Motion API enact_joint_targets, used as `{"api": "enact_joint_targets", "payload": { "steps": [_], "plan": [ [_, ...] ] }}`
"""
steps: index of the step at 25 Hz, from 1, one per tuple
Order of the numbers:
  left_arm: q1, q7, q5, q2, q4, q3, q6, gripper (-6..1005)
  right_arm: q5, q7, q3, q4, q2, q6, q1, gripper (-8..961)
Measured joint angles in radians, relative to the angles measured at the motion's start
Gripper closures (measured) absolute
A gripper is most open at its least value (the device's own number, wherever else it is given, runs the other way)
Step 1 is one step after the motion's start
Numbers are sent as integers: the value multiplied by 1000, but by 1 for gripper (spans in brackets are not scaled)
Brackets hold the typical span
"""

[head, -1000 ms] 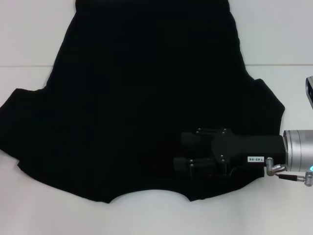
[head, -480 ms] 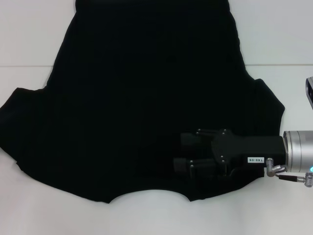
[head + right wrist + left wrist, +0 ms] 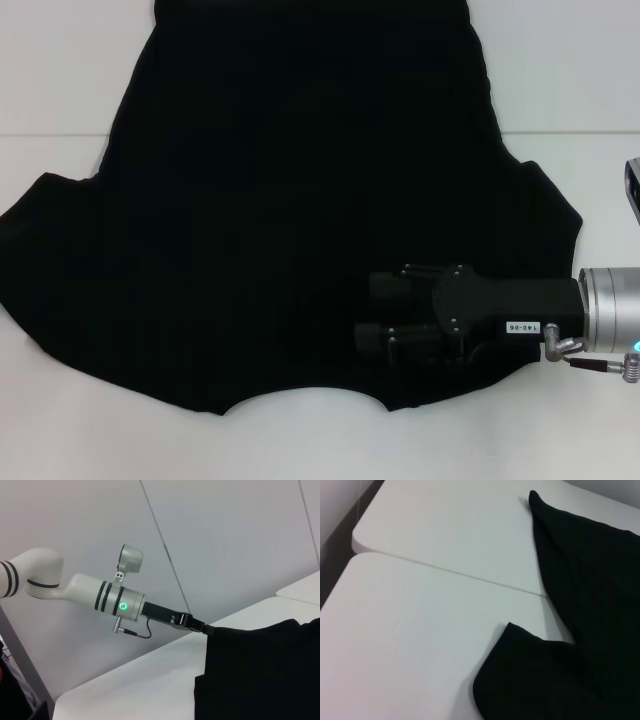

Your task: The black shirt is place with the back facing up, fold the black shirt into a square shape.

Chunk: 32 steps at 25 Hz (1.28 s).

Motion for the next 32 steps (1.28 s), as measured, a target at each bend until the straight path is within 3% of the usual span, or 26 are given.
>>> {"api": "enact_joint_targets", "payload": {
  "steps": [15, 24, 32],
  "plan": [
    [-20, 2, 0, 1, -8, 0, -2, 967, 0, 0, 0, 0, 0, 1, 3, 74],
    [-27, 2, -8, 0, -8, 0, 70, 968, 2, 0, 0, 0, 0, 2, 0, 73],
    [-83, 23, -9, -9, -35, 29, 109, 967, 2, 0, 0, 0, 0, 0, -4, 74]
  ]
}}
